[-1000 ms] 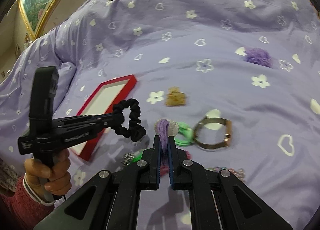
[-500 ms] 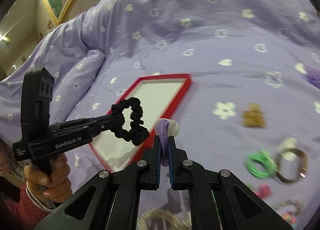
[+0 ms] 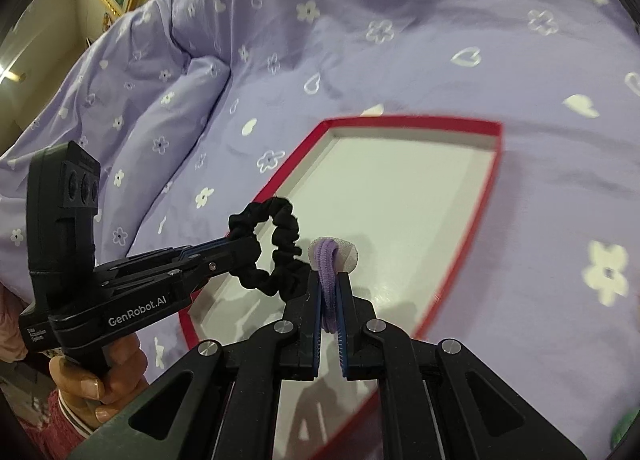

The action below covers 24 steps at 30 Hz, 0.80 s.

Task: Organize jewelry
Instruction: 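Carry both items into the red tray and open both tools, then move both open tools back over the jewelry pile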

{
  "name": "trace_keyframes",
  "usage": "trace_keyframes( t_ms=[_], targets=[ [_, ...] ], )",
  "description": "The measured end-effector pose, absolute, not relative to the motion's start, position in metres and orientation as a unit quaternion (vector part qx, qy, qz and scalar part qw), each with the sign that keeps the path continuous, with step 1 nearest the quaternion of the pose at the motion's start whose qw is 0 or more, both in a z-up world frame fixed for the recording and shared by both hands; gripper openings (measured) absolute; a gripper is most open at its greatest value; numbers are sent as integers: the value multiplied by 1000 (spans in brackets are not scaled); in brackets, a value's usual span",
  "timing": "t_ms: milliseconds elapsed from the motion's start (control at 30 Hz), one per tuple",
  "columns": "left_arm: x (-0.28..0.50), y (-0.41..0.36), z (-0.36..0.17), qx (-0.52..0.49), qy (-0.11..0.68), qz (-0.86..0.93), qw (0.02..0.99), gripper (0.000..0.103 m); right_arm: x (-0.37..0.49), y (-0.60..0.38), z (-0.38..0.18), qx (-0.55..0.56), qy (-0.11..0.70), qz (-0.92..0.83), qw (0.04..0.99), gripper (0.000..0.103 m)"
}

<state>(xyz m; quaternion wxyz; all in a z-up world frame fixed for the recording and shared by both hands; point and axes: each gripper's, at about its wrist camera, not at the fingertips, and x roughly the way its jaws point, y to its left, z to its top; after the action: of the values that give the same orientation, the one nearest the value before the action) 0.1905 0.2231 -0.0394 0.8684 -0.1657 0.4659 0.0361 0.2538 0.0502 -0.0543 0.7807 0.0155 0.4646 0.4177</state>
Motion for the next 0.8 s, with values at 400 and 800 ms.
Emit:
trace_keyframes(
  t_ms=[400,800],
  targets=[
    [197,225,-65,-140,498,67,853,21,267,55,-61,-19,473,399,785,12],
    [174,224,-45,-142,478,89,862,48,256,31,-39,10,451,392,802,39]
  ],
)
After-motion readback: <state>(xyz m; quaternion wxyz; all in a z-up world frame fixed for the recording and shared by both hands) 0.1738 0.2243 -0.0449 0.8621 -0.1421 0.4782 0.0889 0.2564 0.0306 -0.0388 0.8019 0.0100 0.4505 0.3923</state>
